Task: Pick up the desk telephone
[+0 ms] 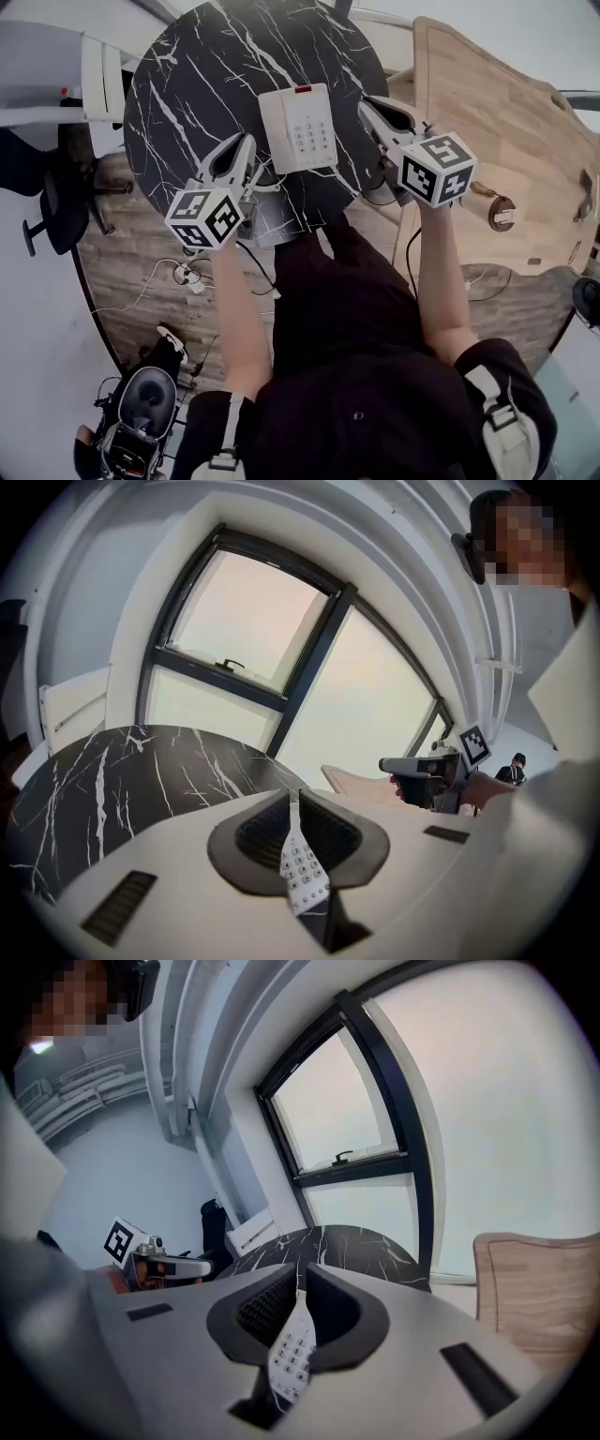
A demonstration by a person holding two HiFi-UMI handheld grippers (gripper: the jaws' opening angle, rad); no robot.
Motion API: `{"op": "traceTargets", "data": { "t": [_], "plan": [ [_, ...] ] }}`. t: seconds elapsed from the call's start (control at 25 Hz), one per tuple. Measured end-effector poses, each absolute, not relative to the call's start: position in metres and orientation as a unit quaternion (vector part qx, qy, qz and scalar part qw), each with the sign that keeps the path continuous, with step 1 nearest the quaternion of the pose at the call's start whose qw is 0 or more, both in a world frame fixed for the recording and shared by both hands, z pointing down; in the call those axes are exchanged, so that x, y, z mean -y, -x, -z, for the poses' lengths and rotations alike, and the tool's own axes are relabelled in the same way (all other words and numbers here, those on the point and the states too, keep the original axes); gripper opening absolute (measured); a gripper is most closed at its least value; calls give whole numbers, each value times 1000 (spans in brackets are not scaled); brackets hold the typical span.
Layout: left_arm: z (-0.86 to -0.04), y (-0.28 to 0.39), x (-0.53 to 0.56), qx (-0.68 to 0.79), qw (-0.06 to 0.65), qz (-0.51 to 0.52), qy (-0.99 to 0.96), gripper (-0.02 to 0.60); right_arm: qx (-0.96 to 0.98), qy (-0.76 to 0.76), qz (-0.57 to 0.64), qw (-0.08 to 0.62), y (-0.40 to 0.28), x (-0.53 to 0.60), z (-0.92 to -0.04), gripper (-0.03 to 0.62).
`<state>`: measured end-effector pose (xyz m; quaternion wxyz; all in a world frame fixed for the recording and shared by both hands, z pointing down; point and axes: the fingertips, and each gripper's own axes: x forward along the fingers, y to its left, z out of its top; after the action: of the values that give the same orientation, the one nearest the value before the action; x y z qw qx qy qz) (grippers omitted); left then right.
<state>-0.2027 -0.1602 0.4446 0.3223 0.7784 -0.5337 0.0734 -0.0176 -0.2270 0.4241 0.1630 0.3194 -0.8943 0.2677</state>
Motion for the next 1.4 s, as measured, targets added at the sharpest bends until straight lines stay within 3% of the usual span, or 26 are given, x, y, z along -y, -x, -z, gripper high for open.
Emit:
{"op": "traceTargets", "data": {
  "t": [0.04, 0.12, 0.24, 0.36, 0.72, 1.04, 1.4],
  "plan": [
    [-451, 202, 160, 531, 330, -73, -777, 29, 892, -318, -274, 167, 19, 226, -433, 34],
    [-466, 199, 160, 524, 344, -77, -775, 111, 886, -318, -286, 177, 20, 223, -450, 34],
    [-488, 196, 157, 515, 361, -86, -773, 138, 879, -312, -306, 192, 23, 214, -473, 41],
    [-509, 195, 156, 509, 379, -92, -767, 173, 870, -308, -325, 206, 25, 208, -496, 118],
    [-557, 187, 150, 474, 426, -86, -766, 281, 859, -281, -360, 234, 36, 188, -553, 182],
    [-585, 183, 158, 441, 451, -73, -773, 343, 847, -259, -387, 256, 45, 175, -598, 266],
    [-610, 177, 160, 414, 479, -57, -772, 359, 839, -242, -416, 252, 53, 171, -626, 304]
  ]
}}
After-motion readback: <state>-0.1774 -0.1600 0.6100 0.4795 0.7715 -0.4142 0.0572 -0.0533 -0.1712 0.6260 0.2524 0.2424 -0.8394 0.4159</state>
